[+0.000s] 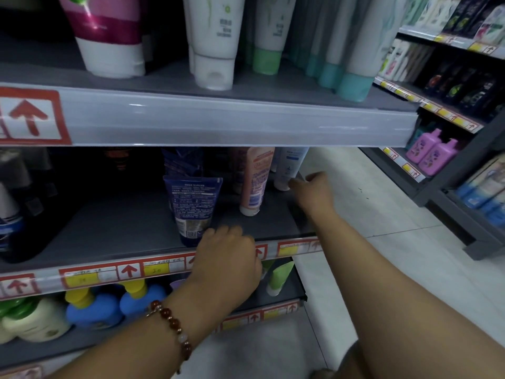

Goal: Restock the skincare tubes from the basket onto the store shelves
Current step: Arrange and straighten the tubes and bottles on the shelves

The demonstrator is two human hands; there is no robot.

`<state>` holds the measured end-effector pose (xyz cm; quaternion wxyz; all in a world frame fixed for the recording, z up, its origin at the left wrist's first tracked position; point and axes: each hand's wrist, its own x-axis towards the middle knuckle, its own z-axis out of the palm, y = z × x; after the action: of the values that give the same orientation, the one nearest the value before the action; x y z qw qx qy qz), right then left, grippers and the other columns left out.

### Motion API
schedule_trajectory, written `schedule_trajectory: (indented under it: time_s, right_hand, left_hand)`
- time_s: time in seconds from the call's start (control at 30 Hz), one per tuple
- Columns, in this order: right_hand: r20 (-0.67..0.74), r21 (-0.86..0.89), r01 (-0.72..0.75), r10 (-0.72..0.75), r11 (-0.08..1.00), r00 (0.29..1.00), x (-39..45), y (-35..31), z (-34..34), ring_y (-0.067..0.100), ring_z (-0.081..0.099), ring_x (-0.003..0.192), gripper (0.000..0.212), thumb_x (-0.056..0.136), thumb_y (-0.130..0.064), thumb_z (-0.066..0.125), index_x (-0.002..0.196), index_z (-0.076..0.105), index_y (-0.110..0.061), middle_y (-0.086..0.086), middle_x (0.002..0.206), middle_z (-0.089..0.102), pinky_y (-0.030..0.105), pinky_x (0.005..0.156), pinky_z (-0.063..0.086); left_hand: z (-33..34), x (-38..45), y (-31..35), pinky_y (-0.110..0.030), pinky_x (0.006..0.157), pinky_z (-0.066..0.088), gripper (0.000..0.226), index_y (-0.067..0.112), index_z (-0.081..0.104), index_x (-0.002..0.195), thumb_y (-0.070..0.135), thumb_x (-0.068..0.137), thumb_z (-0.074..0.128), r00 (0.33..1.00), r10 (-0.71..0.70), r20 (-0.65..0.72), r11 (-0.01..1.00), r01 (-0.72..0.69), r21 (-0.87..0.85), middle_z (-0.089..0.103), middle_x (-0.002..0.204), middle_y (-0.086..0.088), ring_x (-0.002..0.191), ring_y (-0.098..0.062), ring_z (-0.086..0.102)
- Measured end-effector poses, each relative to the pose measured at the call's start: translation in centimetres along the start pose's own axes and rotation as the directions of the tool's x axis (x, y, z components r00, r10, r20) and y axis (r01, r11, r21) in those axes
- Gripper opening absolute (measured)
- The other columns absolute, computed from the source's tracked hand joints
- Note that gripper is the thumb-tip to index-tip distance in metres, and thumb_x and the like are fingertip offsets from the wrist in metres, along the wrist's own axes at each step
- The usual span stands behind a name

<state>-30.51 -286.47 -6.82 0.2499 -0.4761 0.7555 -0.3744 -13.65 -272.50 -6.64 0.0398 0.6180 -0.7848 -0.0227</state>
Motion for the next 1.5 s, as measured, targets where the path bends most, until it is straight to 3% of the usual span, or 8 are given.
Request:
schedule_trajectory:
  time_s: [0.1, 0.23, 0.47, 0.67, 0.83, 1.07, 1.23, 1.5]
  right_hand:
    - [0.118, 0.137, 0.038, -0.054, 0.990, 0.992, -1.9, -0.9, -1.1, 0.019, 0.061, 0.093, 0.034, 0.085, -0.023, 0.068, 0.114, 0.056, -0.011, 0.003, 0.102, 0.059, 0.027, 0.069, 0.041]
    - [0.384, 0.198, 0.096, -0.167, 0.975, 0.908, -5.8, -0.3, 0.6, 0.016, 0.057, 0.111, 0.079, 0.074, -0.029, 0.082, 0.138, 0.041, -0.010, 0.001, 0.123, 0.056, 0.028, 0.092, 0.047]
    - [0.262, 0.116, 0.196, -0.221, 0.974, 0.940, -6.4, -0.6, 4.2, 0.018, 0.065, 0.099, 0.074, 0.050, -0.061, 0.081, 0.110, 0.057, -0.025, -0.002, 0.108, 0.069, 0.038, 0.087, 0.054]
    - [0.357, 0.170, 0.167, -0.219, 0.971, 0.908, -6.7, -1.3, 2.5, 0.013, 0.064, 0.076, 0.036, 0.063, -0.028, 0.077, 0.094, 0.070, -0.011, 0.000, 0.083, 0.071, 0.026, 0.068, 0.048]
    - [0.635, 0.305, -0.063, -0.154, 0.950, 0.757, -7.3, -0.9, -2.1, 0.021, 0.067, 0.082, 0.024, 0.077, -0.005, 0.062, 0.101, 0.059, -0.007, 0.012, 0.089, 0.069, 0.032, 0.074, 0.056]
    - [0.884, 0.289, -0.306, -0.130, 0.907, 0.448, -8.8, 0.1, -6.0, 0.027, 0.068, 0.101, 0.038, 0.080, 0.004, 0.055, 0.117, 0.063, -0.002, 0.018, 0.112, 0.069, 0.036, 0.084, 0.055]
    - [0.957, 0.202, -0.344, -0.109, 0.917, 0.270, -8.3, -0.3, -7.1, 0.028, 0.067, 0.102, 0.043, 0.073, 0.004, 0.060, 0.115, 0.065, 0.000, 0.018, 0.112, 0.069, 0.039, 0.092, 0.054]
    - [0.526, 0.090, 0.013, -0.059, 0.996, 0.849, -6.4, -0.7, -2.2, 0.028, 0.069, 0.085, 0.008, 0.085, -0.018, 0.064, 0.085, 0.070, -0.012, 0.013, 0.088, 0.074, 0.047, 0.093, 0.054]
  left_hand:
    - [-0.5, 0.4, 0.5, -0.034, 0.086, 0.036, 0.031, 0.017, 0.063, 0.108, 0.038, 0.094, 0.045, 0.999, -0.046, -0.003, 0.998, 0.046, -0.043, 0.058, 0.112, -0.004, 0.105, -0.024, 0.054]
    - [-0.8, 0.4, 1.1, -0.035, 0.085, 0.036, 0.033, 0.014, 0.063, 0.108, 0.040, 0.094, 0.049, 0.998, -0.060, -0.007, 0.998, 0.059, -0.017, 0.059, 0.112, -0.006, 0.105, -0.027, 0.055]
    - [-0.2, -0.5, 1.2, -0.036, 0.088, 0.034, 0.032, 0.014, 0.063, 0.108, 0.039, 0.094, 0.048, 0.999, -0.030, -0.026, 1.000, 0.030, -0.007, 0.061, 0.110, -0.005, 0.102, -0.025, 0.056]
    - [0.2, -1.3, 0.4, -0.033, 0.079, 0.040, 0.027, 0.020, 0.061, 0.111, 0.034, 0.093, 0.048, 0.990, -0.044, -0.134, 0.966, 0.008, -0.259, 0.062, 0.104, -0.001, 0.095, -0.023, 0.059]
    - [-0.8, -1.8, 0.6, -0.040, 0.084, 0.053, 0.029, 0.038, 0.047, 0.119, 0.040, 0.091, 0.056, 0.972, -0.223, -0.073, 0.649, 0.092, -0.755, 0.059, 0.117, 0.011, 0.101, -0.012, 0.060]
    - [-2.0, -2.9, 2.4, -0.032, 0.075, 0.059, 0.055, 0.040, 0.038, 0.132, 0.043, 0.086, 0.069, 0.979, -0.145, 0.145, 0.222, 0.175, -0.959, 0.062, 0.111, 0.015, 0.093, -0.007, 0.066]
    - [-2.2, -4.4, 1.9, -0.033, 0.062, 0.060, 0.057, 0.033, 0.043, 0.119, 0.026, 0.077, 0.080, 0.973, -0.188, 0.133, 0.220, 0.173, -0.960, 0.065, 0.095, 0.008, 0.076, -0.013, 0.069]
    - [-2.1, -6.6, -0.4, -0.027, 0.068, 0.058, 0.063, 0.038, 0.036, 0.118, 0.020, 0.075, 0.079, 0.967, -0.170, 0.192, 0.296, 0.236, -0.926, 0.054, 0.104, 0.012, 0.091, -0.009, 0.058]
